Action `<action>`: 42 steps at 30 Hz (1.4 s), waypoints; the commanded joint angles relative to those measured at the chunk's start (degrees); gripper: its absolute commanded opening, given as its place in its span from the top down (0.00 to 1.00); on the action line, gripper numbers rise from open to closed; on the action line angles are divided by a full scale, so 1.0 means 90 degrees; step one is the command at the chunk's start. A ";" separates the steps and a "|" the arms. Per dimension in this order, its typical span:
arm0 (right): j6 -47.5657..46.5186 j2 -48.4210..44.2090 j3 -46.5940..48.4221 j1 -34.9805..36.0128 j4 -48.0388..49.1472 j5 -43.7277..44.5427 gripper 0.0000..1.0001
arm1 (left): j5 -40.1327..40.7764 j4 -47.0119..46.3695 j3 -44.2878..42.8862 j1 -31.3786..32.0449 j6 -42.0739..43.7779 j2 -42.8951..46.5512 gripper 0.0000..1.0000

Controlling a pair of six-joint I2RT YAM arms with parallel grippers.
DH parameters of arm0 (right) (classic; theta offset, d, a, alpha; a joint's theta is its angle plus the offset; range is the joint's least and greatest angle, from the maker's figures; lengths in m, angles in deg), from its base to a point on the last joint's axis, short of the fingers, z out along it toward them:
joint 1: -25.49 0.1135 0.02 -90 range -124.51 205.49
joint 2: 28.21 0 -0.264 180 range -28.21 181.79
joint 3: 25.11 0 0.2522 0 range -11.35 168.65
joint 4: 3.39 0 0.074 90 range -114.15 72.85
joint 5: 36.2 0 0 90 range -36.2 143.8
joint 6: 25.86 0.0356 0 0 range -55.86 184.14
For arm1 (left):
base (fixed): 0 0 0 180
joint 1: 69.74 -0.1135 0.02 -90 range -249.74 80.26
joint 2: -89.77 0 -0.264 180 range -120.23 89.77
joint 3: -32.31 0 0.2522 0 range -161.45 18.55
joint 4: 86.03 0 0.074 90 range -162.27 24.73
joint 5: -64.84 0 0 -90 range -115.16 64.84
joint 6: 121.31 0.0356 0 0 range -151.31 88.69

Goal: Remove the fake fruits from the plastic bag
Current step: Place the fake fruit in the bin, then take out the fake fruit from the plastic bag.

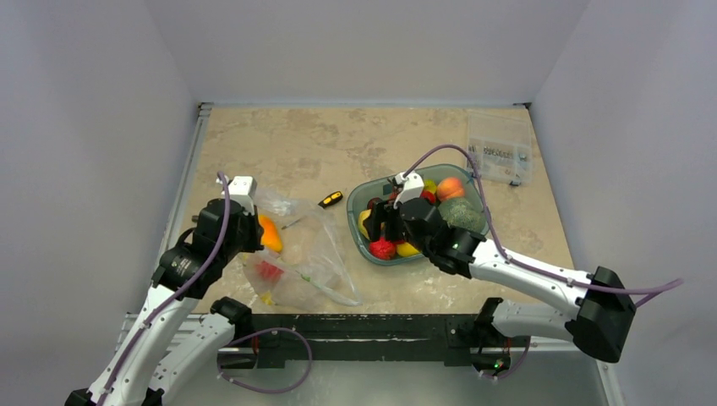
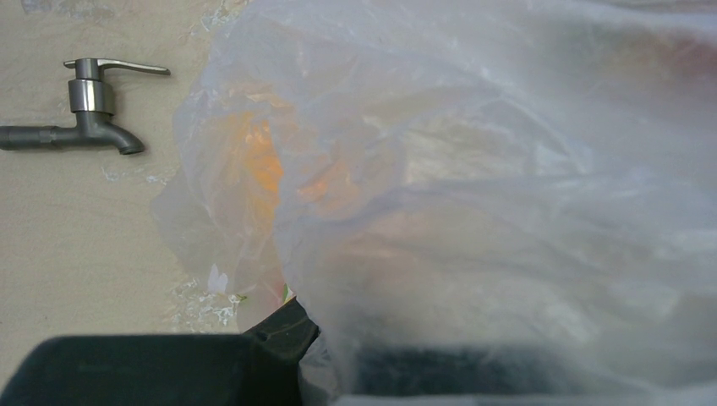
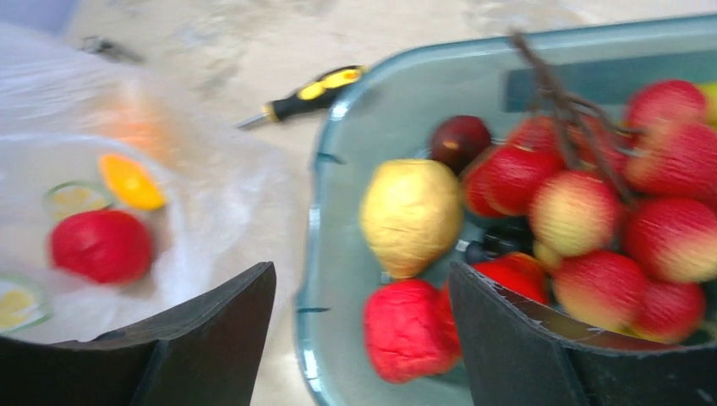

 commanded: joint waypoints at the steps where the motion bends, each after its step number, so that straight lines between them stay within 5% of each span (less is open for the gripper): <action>1: -0.0252 0.0143 -0.0113 0.0061 0.1597 -0.1969 0.32 | -0.0013 -0.0154 -0.0091 0.0024 -0.0030 -0.0003 1.00; 15: -0.0110 0.3358 0.2025 0.0958 0.3256 -0.3919 0.62 | -0.0610 -0.0438 0.0019 0.0039 0.0077 0.0227 1.00; 26: 0.0203 0.4927 0.2969 0.0985 0.3271 -0.3951 0.64 | -0.0967 -0.0629 0.0066 0.0039 0.0138 0.0278 1.00; 32: 0.0249 0.5081 0.3013 0.1158 0.3333 -0.3927 0.58 | -0.1000 -0.0648 0.0067 0.0035 0.0151 0.0201 1.00; 42: 0.0076 0.5477 0.3251 0.1416 0.3093 -0.3745 0.28 | -0.1101 -0.0680 0.0080 0.0040 0.0151 0.0145 1.00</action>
